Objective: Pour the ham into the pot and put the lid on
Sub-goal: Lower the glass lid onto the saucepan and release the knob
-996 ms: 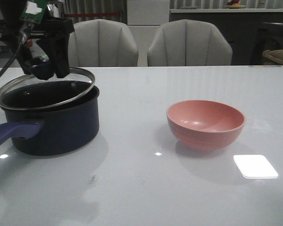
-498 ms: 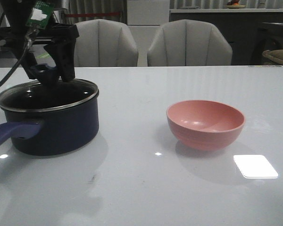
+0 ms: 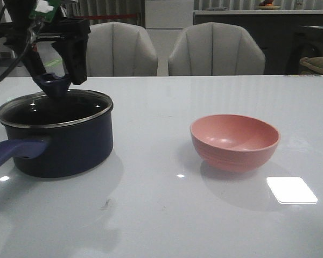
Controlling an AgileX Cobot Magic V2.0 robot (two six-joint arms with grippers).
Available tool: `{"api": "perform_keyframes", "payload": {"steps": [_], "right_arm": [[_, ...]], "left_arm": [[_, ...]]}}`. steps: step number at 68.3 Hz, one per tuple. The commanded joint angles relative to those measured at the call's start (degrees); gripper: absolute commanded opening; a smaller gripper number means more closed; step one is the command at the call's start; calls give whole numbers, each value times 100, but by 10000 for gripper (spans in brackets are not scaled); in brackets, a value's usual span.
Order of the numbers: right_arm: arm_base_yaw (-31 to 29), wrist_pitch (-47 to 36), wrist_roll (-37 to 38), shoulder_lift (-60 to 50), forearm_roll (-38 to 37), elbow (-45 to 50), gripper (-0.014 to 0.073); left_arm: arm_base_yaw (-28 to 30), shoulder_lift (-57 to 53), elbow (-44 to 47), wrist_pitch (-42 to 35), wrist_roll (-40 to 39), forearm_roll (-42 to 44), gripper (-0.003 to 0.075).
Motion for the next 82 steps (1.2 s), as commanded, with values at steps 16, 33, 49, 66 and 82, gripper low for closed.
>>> {"api": "perform_keyframes", "payload": {"steps": [16,33,49,66,82], "right_arm": [[0,-466,-48,44,-32,-173,146],[0,-466,-48,44,-32,-173,146],[0,-466,-48,44,-32,-173,146],[0,-466,-48,44,-32,-173,146],[0,-466,-48,44,-32,-173,146]], "left_arm": [[-38,-945,-421,4,229,-254,552],[-38,-2427,162,-500,327,-342,552],[-38,-3948,1613,-1223,401,-342,552],[-38,-5616,3437,-2272,401,-389,552],[-38,-7409,5384,-3552,401,-389,552]]}}
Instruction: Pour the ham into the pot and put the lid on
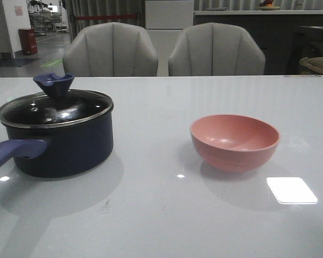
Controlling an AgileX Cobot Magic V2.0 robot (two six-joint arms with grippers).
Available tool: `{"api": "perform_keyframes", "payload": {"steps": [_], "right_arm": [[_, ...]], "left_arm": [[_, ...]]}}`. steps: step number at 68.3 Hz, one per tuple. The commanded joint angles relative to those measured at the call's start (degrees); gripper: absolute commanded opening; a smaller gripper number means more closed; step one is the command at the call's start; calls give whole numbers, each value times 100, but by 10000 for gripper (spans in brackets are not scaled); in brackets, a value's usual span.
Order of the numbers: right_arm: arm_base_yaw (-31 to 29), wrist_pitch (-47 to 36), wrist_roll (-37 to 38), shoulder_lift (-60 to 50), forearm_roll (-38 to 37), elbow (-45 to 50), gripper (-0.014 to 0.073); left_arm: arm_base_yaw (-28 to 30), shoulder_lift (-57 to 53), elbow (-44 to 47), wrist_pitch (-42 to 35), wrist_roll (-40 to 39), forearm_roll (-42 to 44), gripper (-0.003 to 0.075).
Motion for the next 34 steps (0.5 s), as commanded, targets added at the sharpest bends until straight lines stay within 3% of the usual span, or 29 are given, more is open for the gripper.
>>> {"api": "perform_keyframes", "payload": {"steps": [1,13,19,27,34], "right_arm": [[0,-466,-48,44,-32,-173,146],[0,-466,-48,44,-32,-173,146],[0,-466,-48,44,-32,-173,146],[0,-466,-48,44,-32,-173,146],[0,-466,-48,44,-32,-173,146]], "left_arm": [[-38,-891,682,-1029,1,-106,552],[-38,-2216,1973,-1741,1,-120,545],[-38,-2861,2513,-1954,1,-120,498],[-26,-3600,3114,-2199,1,-120,372],[-26,-4094,3450,-2473,1,-135,195]]}}
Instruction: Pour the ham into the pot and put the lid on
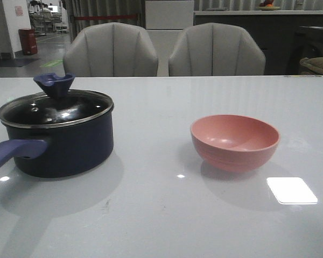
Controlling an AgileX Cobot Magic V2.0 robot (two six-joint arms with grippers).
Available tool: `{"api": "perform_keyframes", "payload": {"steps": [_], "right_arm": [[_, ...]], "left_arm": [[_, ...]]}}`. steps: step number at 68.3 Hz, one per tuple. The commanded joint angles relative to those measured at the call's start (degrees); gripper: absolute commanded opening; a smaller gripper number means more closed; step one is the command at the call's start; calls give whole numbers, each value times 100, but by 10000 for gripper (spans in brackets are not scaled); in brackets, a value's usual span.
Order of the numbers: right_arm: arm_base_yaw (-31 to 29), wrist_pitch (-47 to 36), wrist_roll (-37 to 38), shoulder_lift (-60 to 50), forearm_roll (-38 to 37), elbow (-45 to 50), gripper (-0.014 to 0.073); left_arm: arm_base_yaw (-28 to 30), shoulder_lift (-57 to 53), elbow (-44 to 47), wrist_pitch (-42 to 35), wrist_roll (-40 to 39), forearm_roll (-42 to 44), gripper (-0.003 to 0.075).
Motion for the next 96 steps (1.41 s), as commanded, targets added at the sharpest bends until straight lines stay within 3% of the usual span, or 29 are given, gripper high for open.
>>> {"api": "perform_keyframes", "payload": {"steps": [1,5,46,54,66,77,96], "right_arm": [[0,-466,-48,44,-32,-173,146],[0,-466,-48,44,-32,-173,146],[0,-466,-48,44,-32,-173,146],[0,-466,-48,44,-32,-173,146],[0,-466,-48,44,-32,-173,146],[0,-466,-48,44,-32,-173,146],[0,-466,-48,44,-32,-173,146]], "left_arm": [[-26,-340,148,-770,1,-123,171],[-26,-441,222,-793,1,-123,101],[-26,-458,669,-751,1,-123,121],[4,-458,981,-1350,1,150,121],[780,-468,1548,-2251,-152,286,121],[1540,-480,1919,-2321,-1481,951,121],[1521,-868,2390,-2721,-1511,1200,121]]}}
